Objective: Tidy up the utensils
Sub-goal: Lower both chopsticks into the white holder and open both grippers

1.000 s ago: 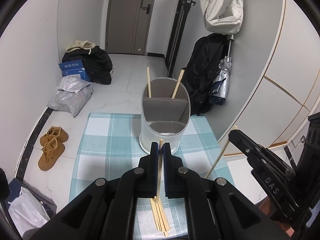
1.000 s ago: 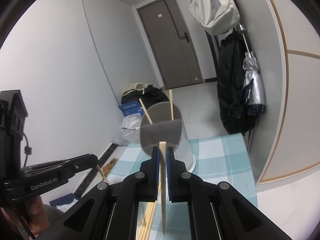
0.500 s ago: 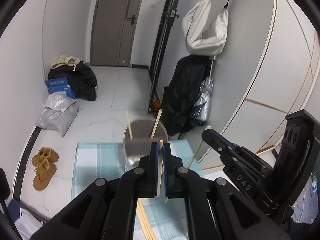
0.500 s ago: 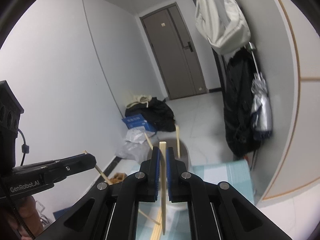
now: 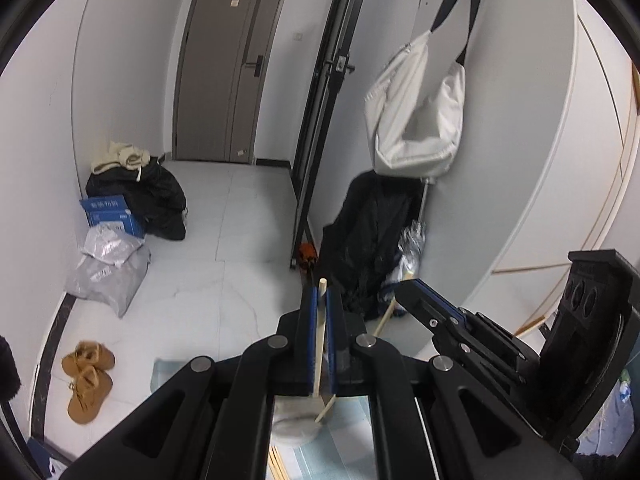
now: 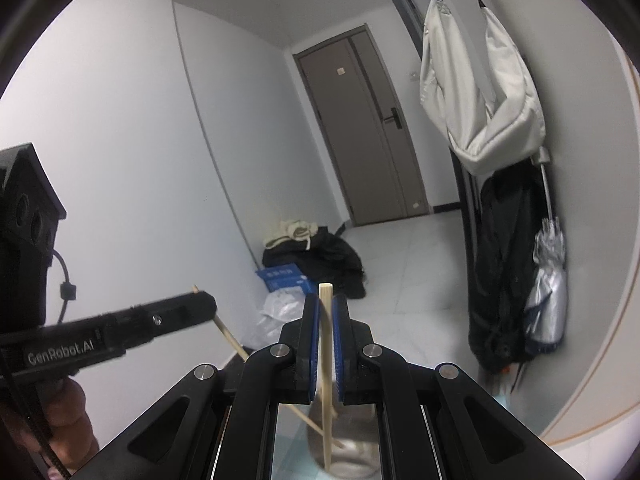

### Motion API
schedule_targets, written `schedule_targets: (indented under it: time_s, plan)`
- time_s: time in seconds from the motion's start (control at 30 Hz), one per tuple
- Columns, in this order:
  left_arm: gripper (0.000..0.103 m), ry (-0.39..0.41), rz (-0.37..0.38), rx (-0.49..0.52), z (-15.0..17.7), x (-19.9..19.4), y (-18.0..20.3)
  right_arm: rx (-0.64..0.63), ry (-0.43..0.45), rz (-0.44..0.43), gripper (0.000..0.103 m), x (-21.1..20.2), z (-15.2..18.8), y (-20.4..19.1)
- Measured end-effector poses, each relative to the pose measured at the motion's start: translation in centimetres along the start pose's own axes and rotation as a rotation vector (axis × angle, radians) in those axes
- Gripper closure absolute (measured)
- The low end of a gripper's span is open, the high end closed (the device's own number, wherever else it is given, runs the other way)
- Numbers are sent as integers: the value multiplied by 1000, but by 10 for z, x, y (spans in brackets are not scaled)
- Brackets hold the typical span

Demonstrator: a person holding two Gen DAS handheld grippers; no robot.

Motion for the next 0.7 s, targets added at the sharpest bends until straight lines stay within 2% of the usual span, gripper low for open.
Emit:
schedule_targets:
  time_s: [0.2,0.37,0.7]
  plan:
    - [103,-18,-23,3,-6,25,-15,-12,8,19,97,29,-13,11]
    - [103,-67,-27,-7,2,51,-28,-30,17,43,97,47,-16,24]
    - [103,-134,5,-50,18,84,-40,-77,12,65,97,64,7,39]
Point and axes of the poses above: each gripper's, at about its wrist camera, not at the fingertips, and x roughly the way its jaws point, y to its right, z to its underside, the point moved 3 cm from there along x, roughly the way its jaws point, and after that the axes turned 10 degrees about x, right-handed, at the moved point
